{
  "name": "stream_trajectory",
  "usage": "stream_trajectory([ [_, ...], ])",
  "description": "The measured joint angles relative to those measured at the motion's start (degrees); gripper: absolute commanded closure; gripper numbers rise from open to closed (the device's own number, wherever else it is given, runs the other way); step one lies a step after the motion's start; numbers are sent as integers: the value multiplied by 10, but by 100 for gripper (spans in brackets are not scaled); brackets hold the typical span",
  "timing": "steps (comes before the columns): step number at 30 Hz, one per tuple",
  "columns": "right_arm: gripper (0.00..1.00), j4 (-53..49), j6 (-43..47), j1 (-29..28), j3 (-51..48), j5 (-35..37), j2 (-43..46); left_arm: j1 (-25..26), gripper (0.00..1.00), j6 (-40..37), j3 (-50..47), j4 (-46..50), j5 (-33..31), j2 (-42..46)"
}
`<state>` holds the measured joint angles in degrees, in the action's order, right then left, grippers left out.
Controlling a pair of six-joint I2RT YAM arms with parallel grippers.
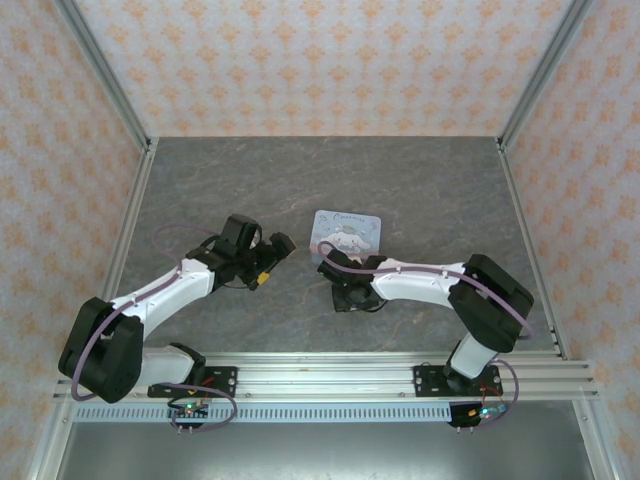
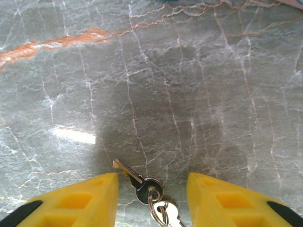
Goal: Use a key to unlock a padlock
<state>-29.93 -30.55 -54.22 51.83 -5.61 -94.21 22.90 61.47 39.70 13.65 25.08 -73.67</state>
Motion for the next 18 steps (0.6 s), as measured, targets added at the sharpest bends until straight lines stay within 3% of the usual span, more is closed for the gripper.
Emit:
stream_trajectory([
  [18, 61, -74, 36, -10, 37, 5, -27, 0, 0, 0, 0, 0, 0, -9],
])
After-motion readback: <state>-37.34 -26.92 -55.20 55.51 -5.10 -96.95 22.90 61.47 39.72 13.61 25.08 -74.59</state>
